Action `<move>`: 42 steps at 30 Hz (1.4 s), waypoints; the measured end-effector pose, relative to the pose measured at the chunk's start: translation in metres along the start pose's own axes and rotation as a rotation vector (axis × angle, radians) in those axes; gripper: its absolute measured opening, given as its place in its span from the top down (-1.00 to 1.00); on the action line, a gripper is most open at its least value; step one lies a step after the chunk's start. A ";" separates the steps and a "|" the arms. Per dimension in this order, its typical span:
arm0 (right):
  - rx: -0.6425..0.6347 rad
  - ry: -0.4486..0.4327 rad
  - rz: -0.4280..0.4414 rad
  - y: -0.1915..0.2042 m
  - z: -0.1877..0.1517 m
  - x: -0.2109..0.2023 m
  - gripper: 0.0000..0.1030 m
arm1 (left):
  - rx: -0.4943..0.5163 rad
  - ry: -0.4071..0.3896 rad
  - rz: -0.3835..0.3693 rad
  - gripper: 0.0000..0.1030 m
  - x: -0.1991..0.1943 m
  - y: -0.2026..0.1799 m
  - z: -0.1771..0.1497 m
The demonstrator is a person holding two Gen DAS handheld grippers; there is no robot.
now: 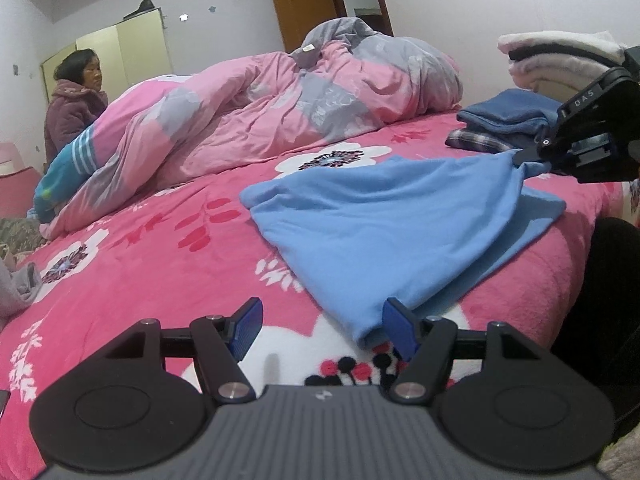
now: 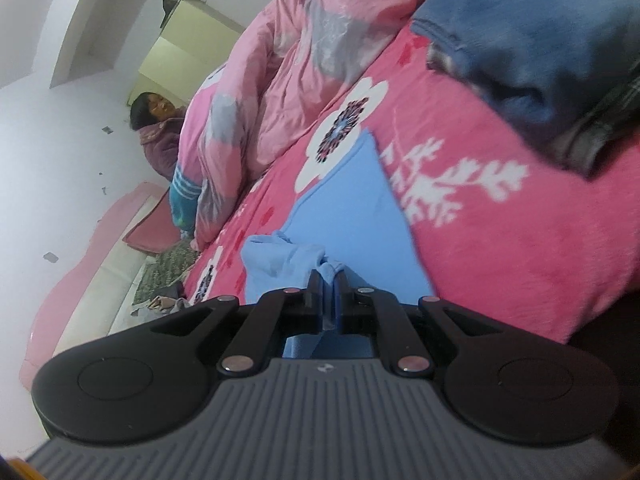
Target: Fold clothes
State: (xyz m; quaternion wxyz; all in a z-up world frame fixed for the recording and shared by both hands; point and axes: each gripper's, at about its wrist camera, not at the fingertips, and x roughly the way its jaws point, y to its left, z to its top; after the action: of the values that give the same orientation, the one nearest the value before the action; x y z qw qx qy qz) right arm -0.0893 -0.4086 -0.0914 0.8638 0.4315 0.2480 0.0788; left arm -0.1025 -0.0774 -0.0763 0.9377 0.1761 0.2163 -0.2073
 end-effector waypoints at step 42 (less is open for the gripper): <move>-0.476 0.074 -0.134 0.019 0.000 -0.031 0.94 | -0.210 0.014 0.004 -0.48 -0.010 0.045 0.015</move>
State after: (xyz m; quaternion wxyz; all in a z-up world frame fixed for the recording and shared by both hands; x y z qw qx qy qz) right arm -0.1142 -0.4077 -0.0654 0.9346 0.1954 0.2821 0.0932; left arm -0.0845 -0.0425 -0.0478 0.9497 0.0789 0.2433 -0.1806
